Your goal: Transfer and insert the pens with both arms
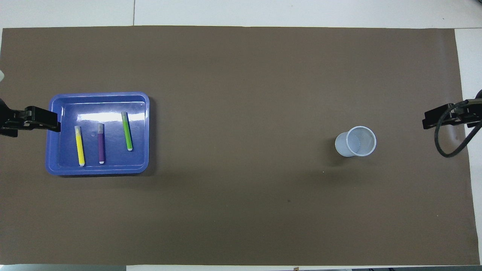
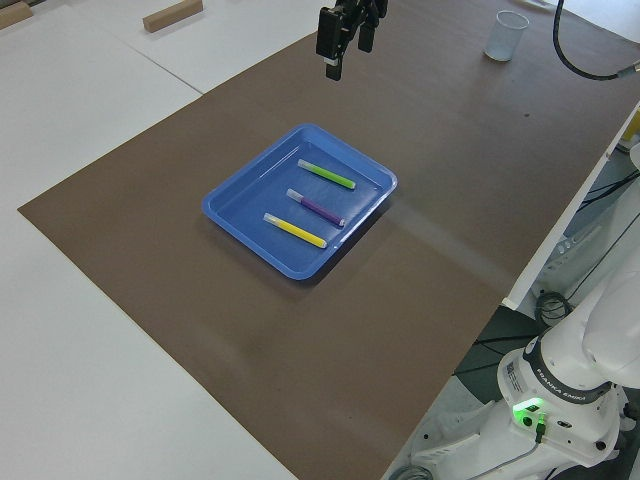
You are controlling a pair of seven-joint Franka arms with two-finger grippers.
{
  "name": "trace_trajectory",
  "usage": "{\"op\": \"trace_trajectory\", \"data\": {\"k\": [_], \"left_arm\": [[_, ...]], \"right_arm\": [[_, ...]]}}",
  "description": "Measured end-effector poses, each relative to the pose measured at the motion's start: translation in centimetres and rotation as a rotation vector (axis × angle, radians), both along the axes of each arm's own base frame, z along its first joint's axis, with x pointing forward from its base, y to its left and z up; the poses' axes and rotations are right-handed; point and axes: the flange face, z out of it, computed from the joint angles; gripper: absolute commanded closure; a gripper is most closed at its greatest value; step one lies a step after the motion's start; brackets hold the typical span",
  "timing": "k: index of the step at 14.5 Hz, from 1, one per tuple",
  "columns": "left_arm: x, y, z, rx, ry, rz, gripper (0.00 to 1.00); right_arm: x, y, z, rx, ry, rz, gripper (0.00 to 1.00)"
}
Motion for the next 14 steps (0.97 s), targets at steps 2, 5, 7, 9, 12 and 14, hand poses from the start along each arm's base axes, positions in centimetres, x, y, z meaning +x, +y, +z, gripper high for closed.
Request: {"op": "trace_trajectory", "data": {"k": [2, 5, 7, 9, 12, 14], "left_arm": [[0.1, 1.3, -1.1, -0.002, 0.010, -0.015, 0.00], [0.4, 3.1, -3.7, -0.005, 0.005, -0.039, 0.00], [0.4, 4.6, -6.5, -0.007, 0.006, -0.032, 0.00], [0.4, 6.1, -9.8, -0.008, 0.016, -0.024, 0.00], [0.9, 7.8, -15.4, -0.007, 0.037, -0.007, 0.00], [1.2, 8.5, -19.1, -0.005, 0.037, 0.002, 0.00]], "right_arm": [[0.0, 0.0, 0.0, 0.000, 0.000, 0.000, 0.00], [0.0, 0.0, 0.0, 0.000, 0.000, 0.000, 0.00], [0.0, 0.0, 0.0, 0.000, 0.000, 0.000, 0.00], [0.0, 0.0, 0.0, 0.000, 0.000, 0.000, 0.00], [0.0, 0.0, 0.0, 0.000, 0.000, 0.000, 0.00], [0.0, 0.0, 0.0, 0.000, 0.000, 0.000, 0.00]]}}
